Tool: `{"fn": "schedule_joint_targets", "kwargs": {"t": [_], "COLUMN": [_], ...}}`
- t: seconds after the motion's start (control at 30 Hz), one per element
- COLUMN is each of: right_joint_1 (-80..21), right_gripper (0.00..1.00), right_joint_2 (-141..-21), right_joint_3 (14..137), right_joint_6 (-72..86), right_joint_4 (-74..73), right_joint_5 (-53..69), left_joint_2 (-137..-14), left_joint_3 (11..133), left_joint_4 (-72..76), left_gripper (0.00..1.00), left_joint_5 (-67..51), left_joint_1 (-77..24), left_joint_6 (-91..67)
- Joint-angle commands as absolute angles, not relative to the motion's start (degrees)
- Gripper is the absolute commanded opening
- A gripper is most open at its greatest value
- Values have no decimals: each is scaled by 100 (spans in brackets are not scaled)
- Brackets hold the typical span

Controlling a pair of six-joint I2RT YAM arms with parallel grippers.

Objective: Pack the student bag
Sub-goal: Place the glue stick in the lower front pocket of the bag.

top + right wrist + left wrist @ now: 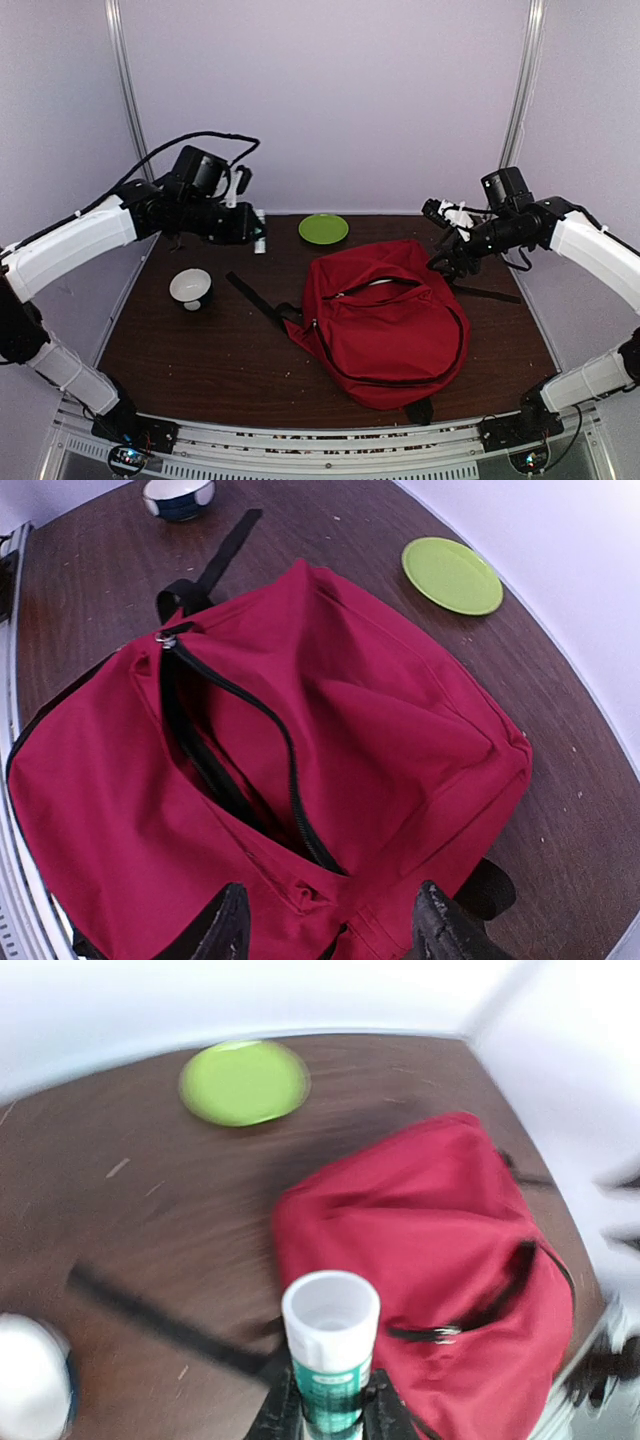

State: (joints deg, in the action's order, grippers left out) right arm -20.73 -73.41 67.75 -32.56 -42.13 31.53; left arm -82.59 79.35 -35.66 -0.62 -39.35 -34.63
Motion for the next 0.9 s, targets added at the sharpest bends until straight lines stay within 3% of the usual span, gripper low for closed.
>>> {"fn": "schedule_joint_targets", "kwargs": {"t": [0.0,0.13,0.33,0.87], "right_joint_1": [-1607,-1297,-608,-352], "right_gripper": [56,57,57,57], "right_joint_2": [-7344,-7326,-7198,-7293], "right_joint_3": [6454,6282,6097,6004], "right_joint_6": [-2752,-2607,-2330,-2398], "right_joint_4": [-3587,-3374,-3244,-3229], "right_joint_5": [2992,2478,2975,3306], "left_joint_2": [-9160,-10238,-11455,-12937], "left_joint_3": [9054,10199,11496,12630], "left_joint_4": [-2657,-2785,-3176,-4136], "left_gripper": [0,0,0,0], "left_joint_5": [-358,-499,-407,-164], "left_joint_1": [-4866,-5353,-5801,-6357], "left_joint_6": [-1339,-201,974,2397]}}
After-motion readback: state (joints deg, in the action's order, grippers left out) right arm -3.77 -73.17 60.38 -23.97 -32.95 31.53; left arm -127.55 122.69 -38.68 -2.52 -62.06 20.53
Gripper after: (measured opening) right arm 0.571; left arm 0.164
